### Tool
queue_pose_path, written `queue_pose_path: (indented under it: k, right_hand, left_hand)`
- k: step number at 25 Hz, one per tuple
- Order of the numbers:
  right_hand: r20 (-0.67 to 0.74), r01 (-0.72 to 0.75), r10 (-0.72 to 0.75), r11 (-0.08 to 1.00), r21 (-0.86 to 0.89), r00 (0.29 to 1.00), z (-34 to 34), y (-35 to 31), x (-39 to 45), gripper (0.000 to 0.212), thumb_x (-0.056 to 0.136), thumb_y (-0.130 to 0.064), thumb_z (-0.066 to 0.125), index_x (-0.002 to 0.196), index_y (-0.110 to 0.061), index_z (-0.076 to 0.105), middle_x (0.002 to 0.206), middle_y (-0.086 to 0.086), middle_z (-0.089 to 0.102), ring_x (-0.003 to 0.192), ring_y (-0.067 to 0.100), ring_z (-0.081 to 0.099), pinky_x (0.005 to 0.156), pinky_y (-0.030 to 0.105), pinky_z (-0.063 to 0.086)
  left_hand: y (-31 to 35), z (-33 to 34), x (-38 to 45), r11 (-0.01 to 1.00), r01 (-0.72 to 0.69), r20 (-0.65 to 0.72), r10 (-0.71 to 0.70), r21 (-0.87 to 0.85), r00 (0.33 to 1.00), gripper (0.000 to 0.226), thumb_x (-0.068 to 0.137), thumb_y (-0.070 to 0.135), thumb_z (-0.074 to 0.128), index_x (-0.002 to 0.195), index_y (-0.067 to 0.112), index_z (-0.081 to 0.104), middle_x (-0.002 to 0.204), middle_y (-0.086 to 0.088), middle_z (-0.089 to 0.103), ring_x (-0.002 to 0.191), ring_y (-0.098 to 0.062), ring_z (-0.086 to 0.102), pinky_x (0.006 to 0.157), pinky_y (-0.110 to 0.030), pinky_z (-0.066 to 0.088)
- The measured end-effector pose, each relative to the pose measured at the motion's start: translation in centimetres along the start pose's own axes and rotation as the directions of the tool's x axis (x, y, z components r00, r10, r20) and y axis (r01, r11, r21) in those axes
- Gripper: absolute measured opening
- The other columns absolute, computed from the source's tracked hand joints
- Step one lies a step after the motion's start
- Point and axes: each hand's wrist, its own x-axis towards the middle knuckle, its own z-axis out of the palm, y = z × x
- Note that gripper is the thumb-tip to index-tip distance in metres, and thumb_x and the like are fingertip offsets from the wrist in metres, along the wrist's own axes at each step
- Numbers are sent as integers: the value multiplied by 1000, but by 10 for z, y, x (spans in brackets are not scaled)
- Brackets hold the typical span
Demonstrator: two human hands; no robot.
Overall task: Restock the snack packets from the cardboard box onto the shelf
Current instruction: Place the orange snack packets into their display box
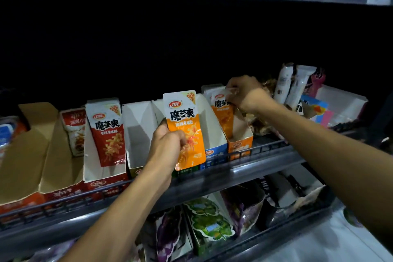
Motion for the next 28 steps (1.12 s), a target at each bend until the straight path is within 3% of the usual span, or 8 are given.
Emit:
queue_pose_path:
  k: [8, 11, 14, 16, 18, 21, 24, 28]
  right_hand:
    - [-2, -44, 44, 995, -94, 999, 15, -3, -8, 46, 88, -13, 66, 132, -14, 51, 130, 12, 58, 115, 29, 57, 84, 29, 45]
    - [-70, 1, 15, 975, 222, 997, 5, -10, -16, 41, 88, -20, 63, 127, -21, 51, 122, 8, 59, 105, 18, 60, 88, 37, 53]
    - [217, -84, -110, 688, 721, 970, -28, -30, -31, 32, 89, -19, 58, 120, -14, 56, 109, 9, 66, 91, 6, 64, 72, 20, 51]
    - [386, -163, -154, 723, 672, 909, -46, -42, -39, 22, 89, -17, 63, 111, -17, 62, 101, 2, 69, 87, 4, 66, 68, 19, 50]
    - [344, -156, -82, 778, 609, 935, -57, -42, -38, 16, 88, -12, 67, 99, -23, 64, 92, -9, 69, 83, -1, 66, 65, 13, 49]
    - [68, -132, 116, 757, 640, 991, -76, -24, -23, 25, 87, -6, 65, 111, -12, 61, 110, 0, 66, 91, 6, 63, 67, 15, 53]
    - [-40, -137, 212, 752, 645, 976, -78, -2, -8, 33, 91, 0, 59, 124, 0, 55, 125, 16, 59, 108, 29, 58, 54, 16, 53]
    - [5, -218, 278, 740, 636, 961, -45, 12, 4, 39, 89, 10, 56, 127, 5, 52, 132, 22, 54, 118, 40, 54, 56, 21, 57]
  left_hand:
    - [-3, -3, 1, 999, -17, 14, 16, 36, 1000, 32, 88, -6, 49, 92, 23, 59, 82, 2, 66, 81, -20, 66, 70, -35, 55]
    - [-2, -1, 0, 997, -69, 64, 66, 43, 996, 29, 91, -3, 54, 94, 26, 60, 79, 9, 69, 72, -8, 69, 58, -25, 54]
    - [3, 10, -3, 985, -161, 173, 148, 67, 974, 32, 93, 2, 59, 101, 33, 59, 78, 23, 71, 70, 6, 67, 53, -15, 52]
    - [4, 22, -3, 970, -219, 221, 192, 106, 956, 32, 95, 7, 61, 100, 38, 58, 83, 23, 70, 78, 4, 68, 63, -19, 57]
    - [3, 34, -4, 939, -288, 233, 243, 186, 942, 24, 97, 18, 60, 101, 41, 57, 96, 18, 68, 90, -2, 66, 78, -30, 59]
    - [-7, 40, 0, 512, -500, 367, 344, 698, 864, 36, 98, 39, 53, 133, 34, 44, 132, 8, 53, 121, -15, 50, 104, -42, 44]
    - [-29, 35, 0, 2, -551, 532, 257, 834, 807, 60, 99, 52, 39, 152, 34, 17, 156, -4, 24, 143, -27, 21, 118, -54, 12]
    - [-44, 30, 1, -145, -587, 605, 194, 797, 773, 69, 98, 58, 35, 154, 35, 3, 158, -7, 19, 145, -29, 16, 115, -57, 10]
